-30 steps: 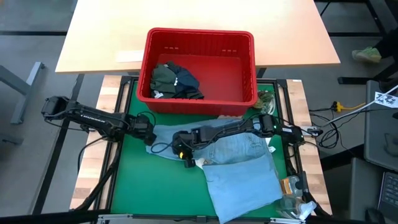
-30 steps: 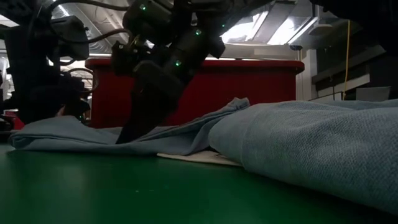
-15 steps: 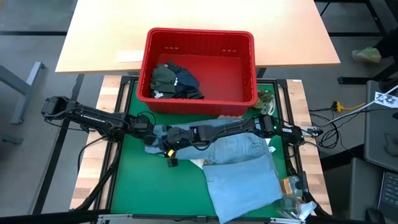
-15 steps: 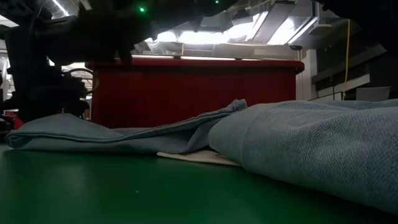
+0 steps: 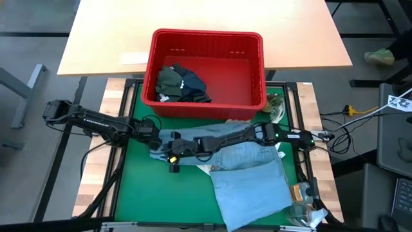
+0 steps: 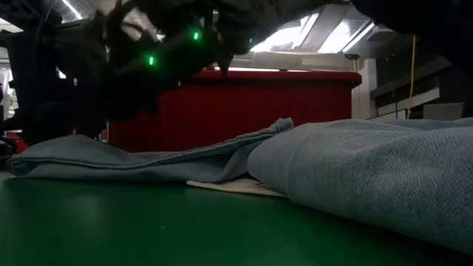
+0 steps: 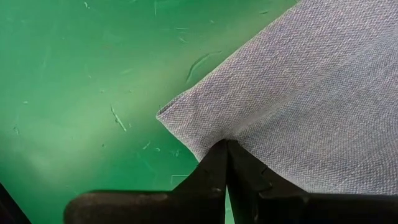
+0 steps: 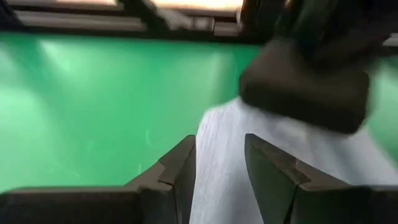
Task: Fold Laundry from Bin
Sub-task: Fold the light blue jeans
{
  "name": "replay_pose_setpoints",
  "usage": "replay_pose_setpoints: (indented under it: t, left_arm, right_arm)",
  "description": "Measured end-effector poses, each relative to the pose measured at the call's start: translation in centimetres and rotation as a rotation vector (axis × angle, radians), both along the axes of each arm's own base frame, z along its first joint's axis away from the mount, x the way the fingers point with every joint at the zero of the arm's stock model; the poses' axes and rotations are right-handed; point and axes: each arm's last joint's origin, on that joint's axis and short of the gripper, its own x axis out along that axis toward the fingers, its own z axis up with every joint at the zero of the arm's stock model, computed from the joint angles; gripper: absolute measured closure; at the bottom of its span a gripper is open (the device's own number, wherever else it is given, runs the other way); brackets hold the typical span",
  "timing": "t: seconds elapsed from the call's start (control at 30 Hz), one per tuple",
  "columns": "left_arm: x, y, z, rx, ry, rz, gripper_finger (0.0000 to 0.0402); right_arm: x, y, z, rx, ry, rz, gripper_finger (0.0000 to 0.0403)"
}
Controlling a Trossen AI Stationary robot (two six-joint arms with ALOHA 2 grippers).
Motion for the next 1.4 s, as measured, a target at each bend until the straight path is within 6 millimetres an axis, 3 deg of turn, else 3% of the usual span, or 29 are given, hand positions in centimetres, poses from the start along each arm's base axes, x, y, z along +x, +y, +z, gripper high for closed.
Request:
replay_pose_setpoints:
  t: [0.3,0.6,0.77,1.0,1.4]
  left_arm:
    - [0.1,0.0,0.0,-0.009,-0.006,0.005,0.0401]
    - [0.1,0.0,0.0,0.017,-0.016,0.025,0.0401]
    - [0.1,0.1,0.0,0.047,-0.015,0.003,0.0401]
    - [0.4,0.1,0.5,0.053,-0.009,-0.038,0.0401]
    - [1.8,-1.1,6.2,0.057,0.029,-0.141,0.0401]
  right_arm:
    - [0.3,0.2,-5.0,0.023,0.073,-0.021,0.0265]
    - [-0.2,1.5,-6.4,0.084,0.165,0.125,0.0265]
    - [0.1,1.8,-5.7,0.139,0.181,0.211,0.0265]
    - [0.7,1.8,-4.2,0.131,0.19,0.193,0.0265]
    - [1.9,1.6,1.4,0.122,0.135,0.174,0.0265]
